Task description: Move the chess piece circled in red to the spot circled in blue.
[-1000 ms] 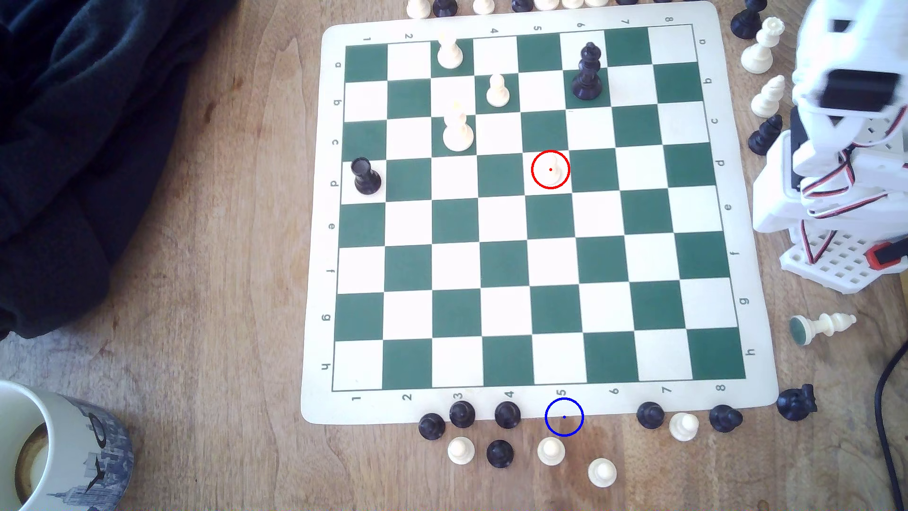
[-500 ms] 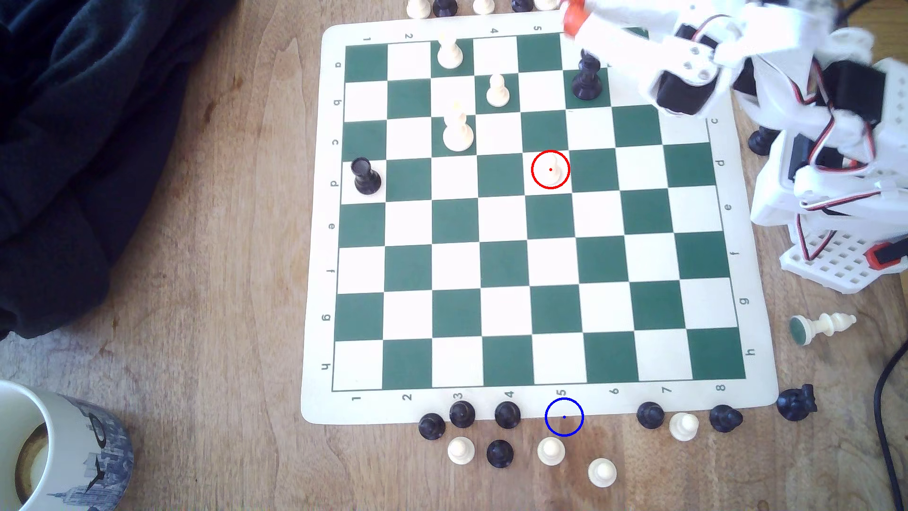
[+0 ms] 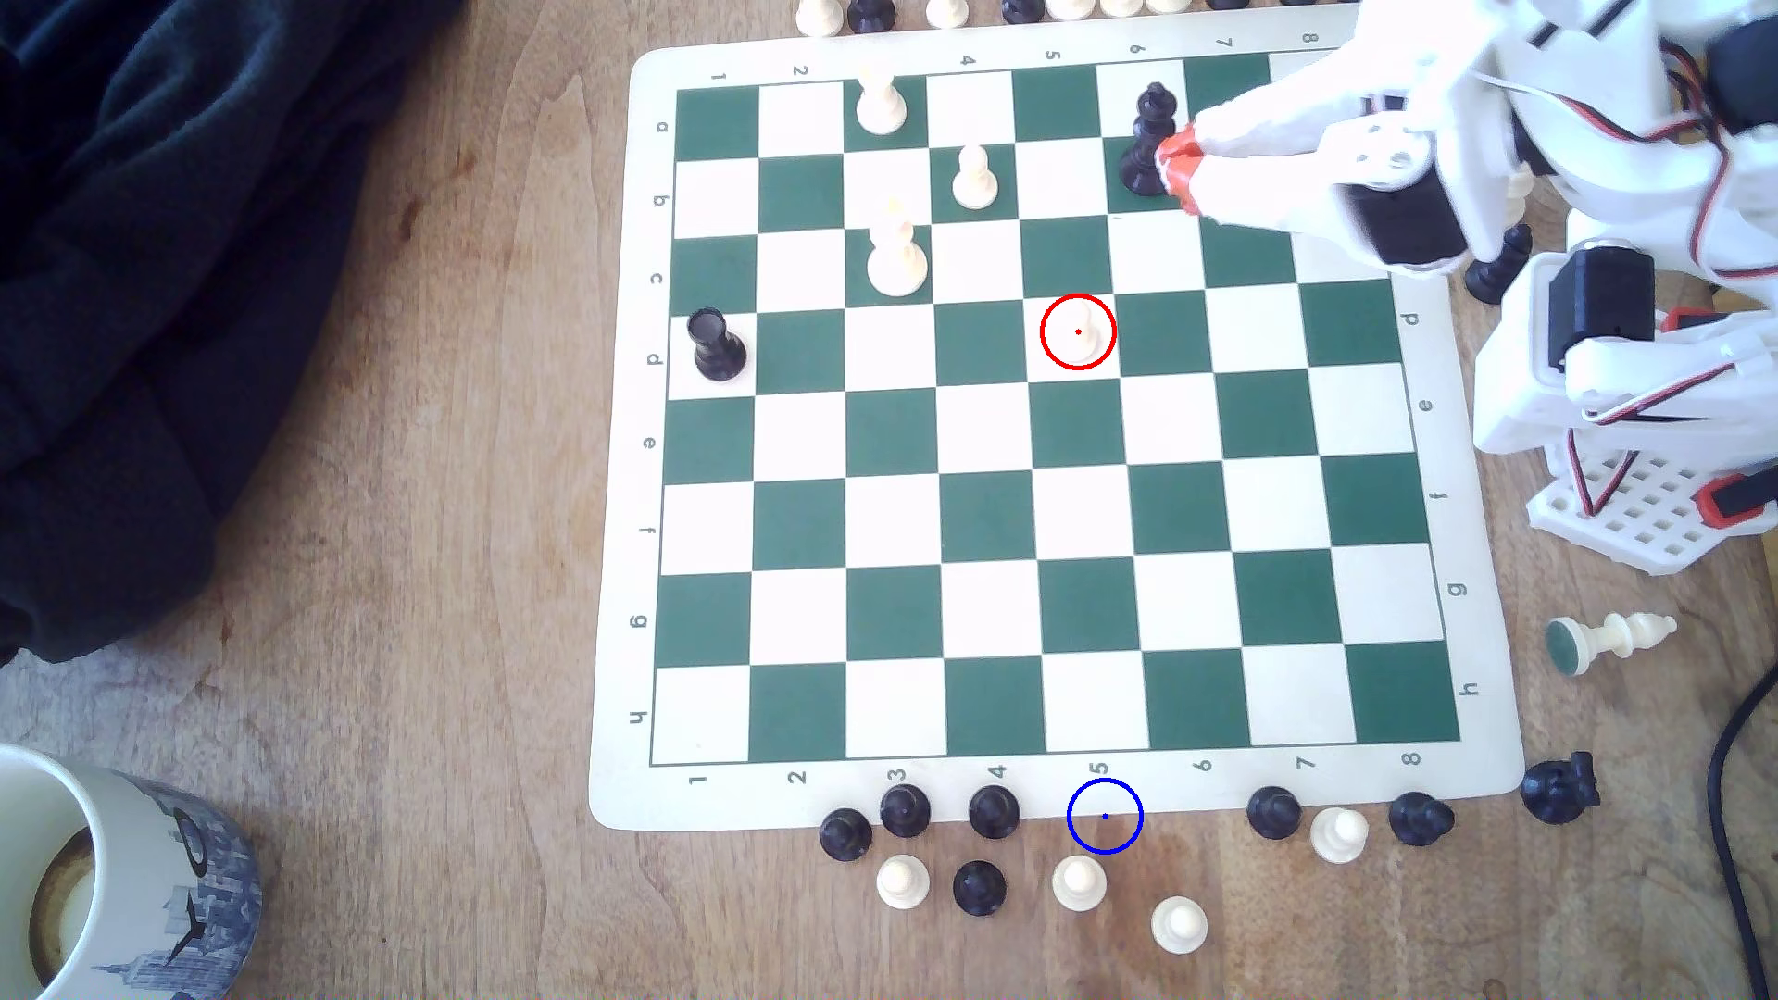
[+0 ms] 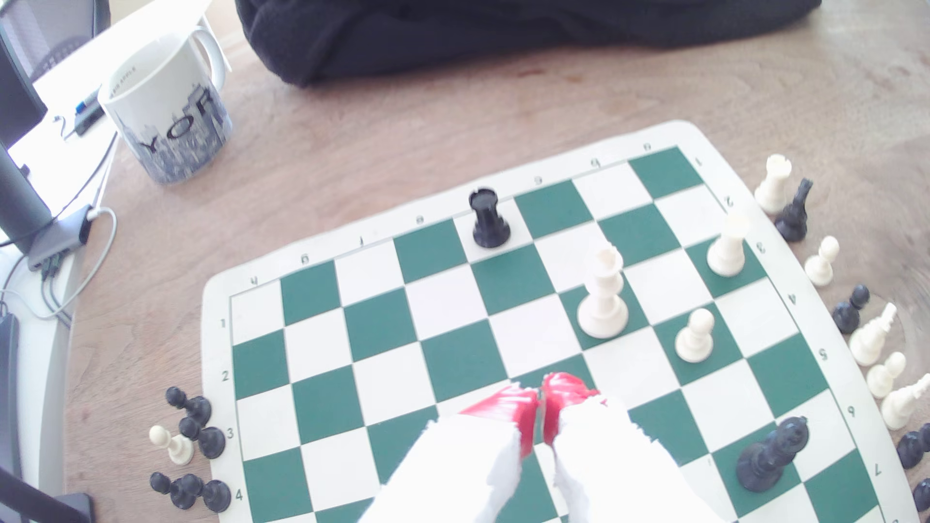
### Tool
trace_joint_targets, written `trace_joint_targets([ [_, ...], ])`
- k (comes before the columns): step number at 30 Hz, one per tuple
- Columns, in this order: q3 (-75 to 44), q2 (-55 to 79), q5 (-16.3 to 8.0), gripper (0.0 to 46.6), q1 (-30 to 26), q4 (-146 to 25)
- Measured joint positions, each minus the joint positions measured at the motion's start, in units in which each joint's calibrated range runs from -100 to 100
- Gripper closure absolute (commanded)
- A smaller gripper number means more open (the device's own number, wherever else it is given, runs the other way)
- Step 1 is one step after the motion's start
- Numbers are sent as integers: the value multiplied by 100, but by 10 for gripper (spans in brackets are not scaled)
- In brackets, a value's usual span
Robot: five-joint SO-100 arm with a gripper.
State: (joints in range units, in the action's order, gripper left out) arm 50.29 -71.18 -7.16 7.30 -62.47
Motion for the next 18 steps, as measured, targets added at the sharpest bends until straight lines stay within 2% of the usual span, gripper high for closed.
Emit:
trace_joint_targets([
  [4,-660,1039,-112,450,317,-279],
  [7,-994,1961,-147,365,369,-367],
  [9,-1066,2313,-186,350,457,-367],
  [13,-1193,2983,-166,345,494,-335],
  [15,-1193,3251,-186,317,575,-319],
  [18,-1193,3452,-186,321,568,-287],
])
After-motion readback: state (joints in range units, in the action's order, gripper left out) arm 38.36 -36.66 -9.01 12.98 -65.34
